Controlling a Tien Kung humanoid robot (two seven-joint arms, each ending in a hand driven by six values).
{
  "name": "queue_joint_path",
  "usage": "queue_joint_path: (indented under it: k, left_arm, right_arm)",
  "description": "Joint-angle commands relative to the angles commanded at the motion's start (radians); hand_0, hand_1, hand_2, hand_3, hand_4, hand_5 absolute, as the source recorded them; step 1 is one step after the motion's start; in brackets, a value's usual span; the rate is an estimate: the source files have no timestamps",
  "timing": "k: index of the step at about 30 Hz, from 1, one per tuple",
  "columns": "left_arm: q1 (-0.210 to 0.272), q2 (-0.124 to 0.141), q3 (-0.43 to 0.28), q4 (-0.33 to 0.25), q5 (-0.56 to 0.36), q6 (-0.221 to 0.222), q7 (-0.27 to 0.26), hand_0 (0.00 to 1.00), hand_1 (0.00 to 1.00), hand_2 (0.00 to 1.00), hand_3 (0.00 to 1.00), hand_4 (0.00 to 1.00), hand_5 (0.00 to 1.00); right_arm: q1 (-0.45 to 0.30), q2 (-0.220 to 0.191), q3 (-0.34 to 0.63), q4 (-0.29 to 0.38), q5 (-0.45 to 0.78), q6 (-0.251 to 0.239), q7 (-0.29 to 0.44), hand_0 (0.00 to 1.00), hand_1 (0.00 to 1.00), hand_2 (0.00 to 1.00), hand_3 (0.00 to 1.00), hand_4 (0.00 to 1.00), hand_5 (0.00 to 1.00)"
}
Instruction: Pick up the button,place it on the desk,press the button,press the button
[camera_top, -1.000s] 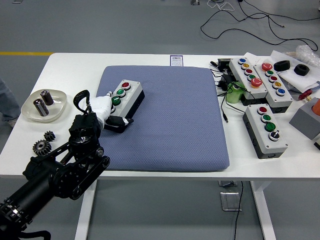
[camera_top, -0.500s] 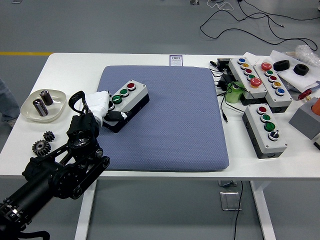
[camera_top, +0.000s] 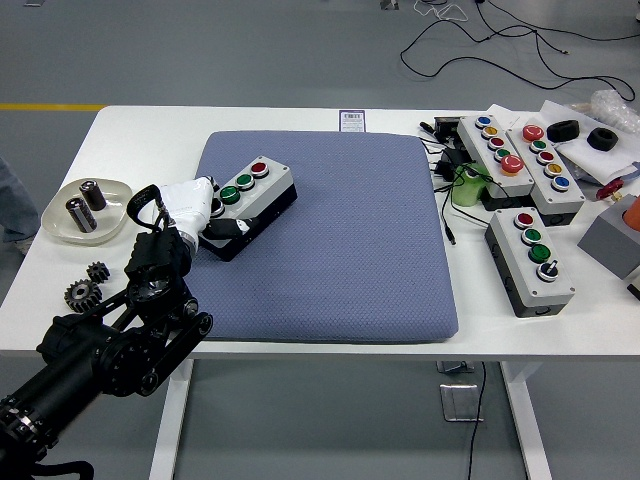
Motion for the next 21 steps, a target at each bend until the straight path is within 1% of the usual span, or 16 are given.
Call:
queue_joint_path:
  k: [1,3,6,10,14,16,18,19,21]
  left_arm:
    - [-0.002,0.007,0.008,0.002,0.0,0.014,-0.028,0.002,0.104,0.125,0.328,0.773,0.147]
    - [-0.007,0.019,0.023,0.002,0.0,0.024,-0.075,0.002,0.104,0.125,0.328,0.773,0.147]
    - [-0.021,0.044,0.058,-0.001,0.0,0.013,-0.15,0.002,0.104,0.125,0.328,0.773,0.147]
    - [-0.035,0.068,0.095,0.003,0.0,0.006,-0.224,0.002,0.103,0.124,0.331,0.775,0.151]
    - [-0.044,0.088,0.124,0.007,0.0,0.029,-0.308,0.002,0.099,0.121,0.331,0.776,0.159]
    - [-0.05,0.098,0.137,0.011,-0.001,0.043,-0.362,0.002,0.099,0.121,0.331,0.776,0.159]
    - [-0.055,0.105,0.144,0.017,-0.025,0.056,-0.413,0.002,0.099,0.121,0.331,0.776,0.159]
    - [-0.057,0.109,0.149,0.02,-0.048,0.065,-0.441,0.002,0.1,0.119,0.333,0.774,0.141]
    - [-0.061,0.115,0.157,0.028,-0.108,0.083,-0.51,0.002,0.1,0.119,0.333,0.774,0.141]
  right_arm:
    - [0.0,0.0,0.0,0.0,0.001,0.0,0.0,0.671,0.645,0.687,0.631,0.307,0.173]
    - [0.0,0.0,-0.001,0.0,0.003,-0.001,0.0,0.671,0.645,0.687,0.631,0.307,0.173]
    - [0.0,0.001,-0.001,0.0,0.005,-0.001,0.0,0.671,0.645,0.687,0.631,0.307,0.173]
    - [0.001,0.001,-0.003,0.0,0.008,-0.002,-0.001,0.671,0.645,0.686,0.631,0.307,0.174]
    - [0.001,0.002,-0.001,0.0,0.007,-0.002,-0.001,0.671,0.645,0.686,0.63,0.307,0.174]
    - [0.001,0.002,0.001,0.0,0.004,-0.002,-0.001,0.671,0.645,0.686,0.63,0.307,0.174]
    - [0.001,0.002,0.003,0.0,0.002,-0.002,-0.001,0.671,0.645,0.686,0.63,0.307,0.174]
    - [0.001,0.002,0.004,0.0,0.002,-0.002,-0.001,0.671,0.645,0.686,0.63,0.307,0.174]
    - [0.002,0.002,0.007,0.0,-0.003,-0.002,-0.001,0.671,0.645,0.686,0.63,0.307,0.174]
